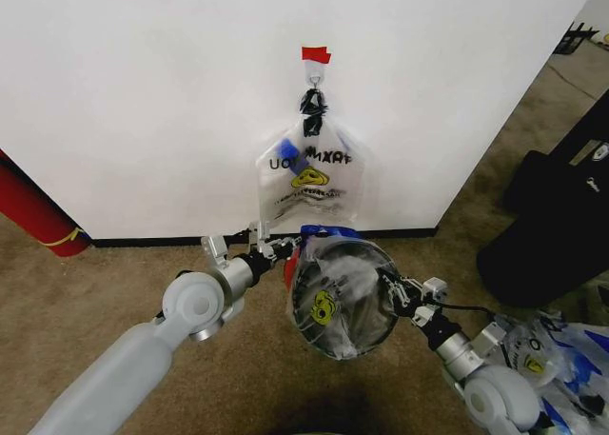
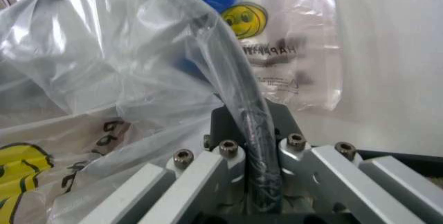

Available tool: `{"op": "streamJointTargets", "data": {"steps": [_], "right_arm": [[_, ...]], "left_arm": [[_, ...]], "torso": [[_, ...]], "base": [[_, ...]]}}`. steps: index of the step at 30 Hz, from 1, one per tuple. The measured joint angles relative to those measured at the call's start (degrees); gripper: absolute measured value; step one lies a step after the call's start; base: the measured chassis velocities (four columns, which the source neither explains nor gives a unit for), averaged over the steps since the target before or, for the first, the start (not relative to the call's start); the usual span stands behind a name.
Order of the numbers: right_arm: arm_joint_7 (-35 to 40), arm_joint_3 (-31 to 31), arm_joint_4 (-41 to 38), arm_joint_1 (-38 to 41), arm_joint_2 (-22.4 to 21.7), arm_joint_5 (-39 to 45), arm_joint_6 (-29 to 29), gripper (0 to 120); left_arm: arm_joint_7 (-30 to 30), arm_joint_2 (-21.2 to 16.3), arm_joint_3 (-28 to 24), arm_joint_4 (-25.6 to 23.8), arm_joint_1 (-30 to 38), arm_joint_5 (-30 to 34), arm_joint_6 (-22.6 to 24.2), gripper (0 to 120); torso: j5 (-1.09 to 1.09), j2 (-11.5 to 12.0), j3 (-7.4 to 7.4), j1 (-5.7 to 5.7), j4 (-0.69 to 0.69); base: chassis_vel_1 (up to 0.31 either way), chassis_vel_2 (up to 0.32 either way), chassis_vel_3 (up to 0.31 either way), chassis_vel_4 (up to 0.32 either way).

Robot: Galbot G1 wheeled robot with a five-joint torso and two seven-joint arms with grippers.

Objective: Pick up the garbage bag from the wall and place it over the trash bin.

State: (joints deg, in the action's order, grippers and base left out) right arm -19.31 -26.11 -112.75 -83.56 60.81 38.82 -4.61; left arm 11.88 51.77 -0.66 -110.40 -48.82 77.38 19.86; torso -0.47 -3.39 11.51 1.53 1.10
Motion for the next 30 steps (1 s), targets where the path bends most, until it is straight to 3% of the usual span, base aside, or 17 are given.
{"op": "streamJointTargets", "data": {"steps": [4, 11, 21, 23, 26, 30], "right_arm": [[0.0, 0.0, 0.0, 0.0, -0.1, 0.2, 0.0, 0], [1.2, 0.2, 0.4, 0.4, 1.1, 0.3, 0.0, 0], [3.8, 0.7, 1.3, 0.9, 4.2, 0.0, 0.7, 0], [6.2, 0.7, 1.1, 0.8, 5.6, -0.9, 1.6, 0], [12.5, 1.0, 0.4, 0.8, 7.9, -4.0, 4.3, 0], [18.1, 1.6, -0.3, 0.9, 9.6, -6.4, 6.0, 0]], "left_arm": [[-0.1, 0.0, 0.0, 0.2, -0.4, -0.9, 0.5, 0], [0.8, -1.3, 2.6, -3.1, -1.3, -1.8, 1.5, 28], [3.5, -3.1, 5.1, -3.7, -3.2, -6.0, 1.4, 60], [5.4, -3.1, 5.8, -5.0, -4.4, -9.6, 0.6, 68], [5.1, -3.9, 6.5, -7.8, -7.0, -19.9, 0.0, 82], [4.9, -4.2, 6.4, -9.5, -8.3, -26.4, -0.7, 90]], "torso": [[0.01, 0.0, 0.00, 0.00, 0.01], [0.01, 0.0, 0.00, 0.00, 0.01], [0.00, 0.0, 0.00, 0.00, 0.01], [0.00, 0.0, 0.00, 0.00, 0.01], [0.01, 0.0, 0.00, 0.00, 0.00], [0.00, 0.0, 0.00, 0.00, 0.00]], "base": [[0.000, 0.000, 0.000, 0.000], [0.000, 0.000, 0.000, 0.000], [0.000, 0.000, 0.000, 0.000], [0.000, 0.000, 0.000, 0.000], [0.000, 0.000, 0.000, 0.000], [0.000, 0.000, 0.000, 0.000]]}}
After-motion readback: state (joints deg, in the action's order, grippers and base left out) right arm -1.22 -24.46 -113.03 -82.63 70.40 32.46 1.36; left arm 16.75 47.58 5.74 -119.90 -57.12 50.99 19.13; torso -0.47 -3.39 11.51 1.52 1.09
